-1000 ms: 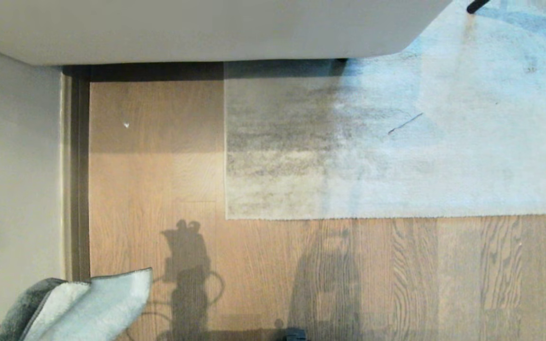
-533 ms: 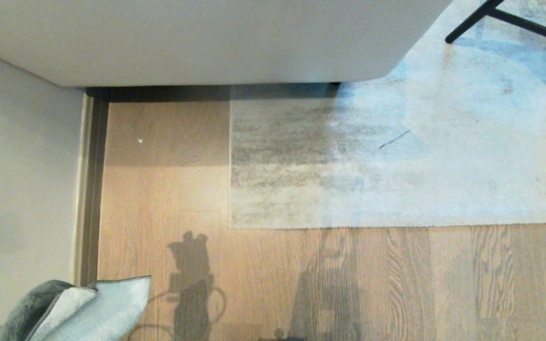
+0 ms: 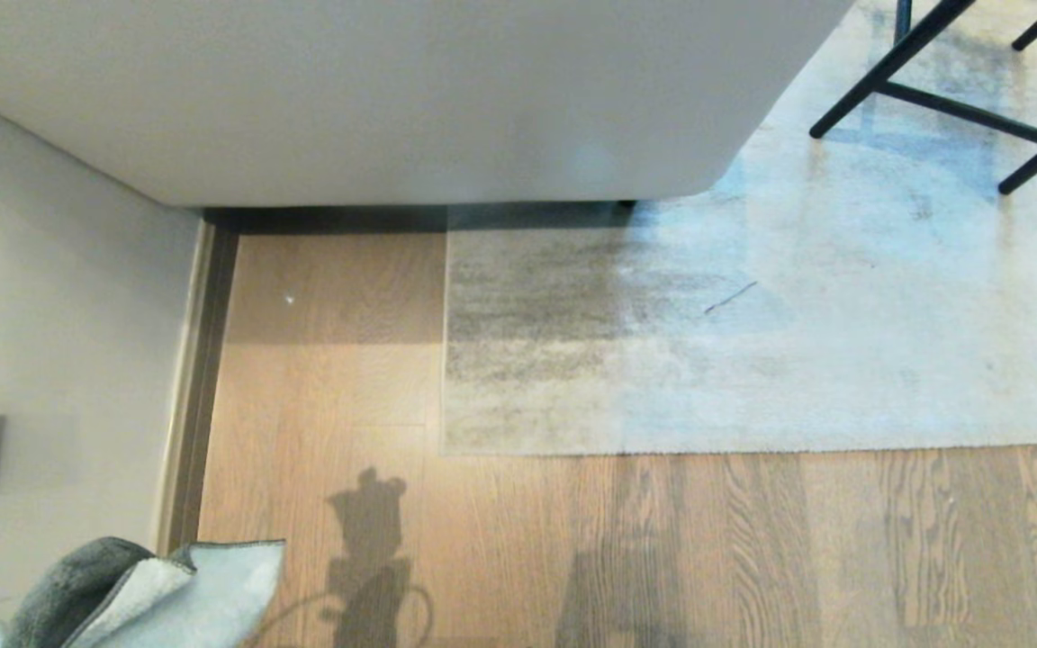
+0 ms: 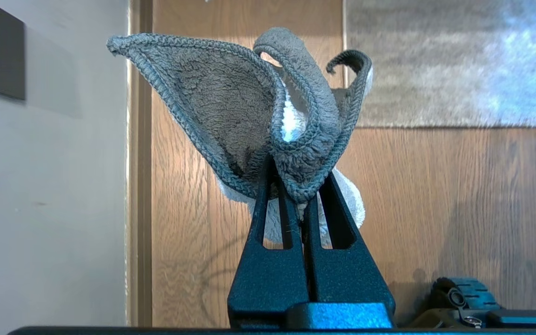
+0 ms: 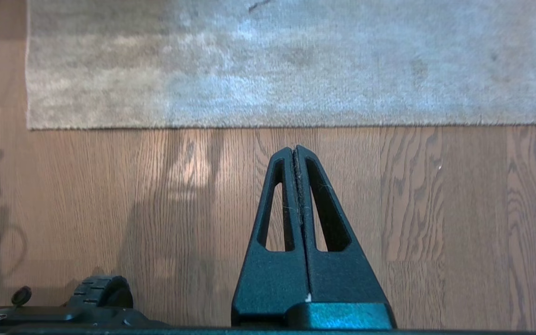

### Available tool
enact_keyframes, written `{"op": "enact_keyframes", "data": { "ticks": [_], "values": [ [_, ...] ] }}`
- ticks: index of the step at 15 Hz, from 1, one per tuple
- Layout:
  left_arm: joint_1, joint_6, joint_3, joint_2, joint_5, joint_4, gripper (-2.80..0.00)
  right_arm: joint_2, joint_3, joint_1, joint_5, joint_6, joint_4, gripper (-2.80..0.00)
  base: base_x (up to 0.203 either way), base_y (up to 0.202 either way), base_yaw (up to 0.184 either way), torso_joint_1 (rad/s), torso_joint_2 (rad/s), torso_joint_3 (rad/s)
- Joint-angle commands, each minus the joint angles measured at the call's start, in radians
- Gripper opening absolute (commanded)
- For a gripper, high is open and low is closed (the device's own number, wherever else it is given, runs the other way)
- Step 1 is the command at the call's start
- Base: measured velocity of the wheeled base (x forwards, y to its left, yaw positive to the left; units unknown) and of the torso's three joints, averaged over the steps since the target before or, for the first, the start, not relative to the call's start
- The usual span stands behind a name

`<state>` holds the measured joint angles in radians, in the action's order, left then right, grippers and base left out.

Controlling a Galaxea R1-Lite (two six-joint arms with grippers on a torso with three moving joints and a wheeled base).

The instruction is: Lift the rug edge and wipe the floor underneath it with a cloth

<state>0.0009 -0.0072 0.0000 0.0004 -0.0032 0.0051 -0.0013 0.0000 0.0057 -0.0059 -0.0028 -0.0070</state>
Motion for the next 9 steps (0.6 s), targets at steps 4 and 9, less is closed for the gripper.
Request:
{"op": "enact_keyframes", "data": {
  "ticks": [4, 9],
  "values": [
    [0.001, 0.001, 0.0, 0.0, 0.001, 0.0, -2.8, 0.001, 0.0, 0.0, 0.0, 0.0, -0.001, -2.8, 0.0, 0.0, 0.0, 0.003, 0.0, 0.204],
    [0.001, -0.002, 0.0, 0.0, 0.0, -0.002, -2.8, 0.001, 0.0, 0.0, 0.0, 0.0, -0.001, -2.8, 0.0, 0.0, 0.0, 0.001, 0.0, 0.202]
  ]
}}
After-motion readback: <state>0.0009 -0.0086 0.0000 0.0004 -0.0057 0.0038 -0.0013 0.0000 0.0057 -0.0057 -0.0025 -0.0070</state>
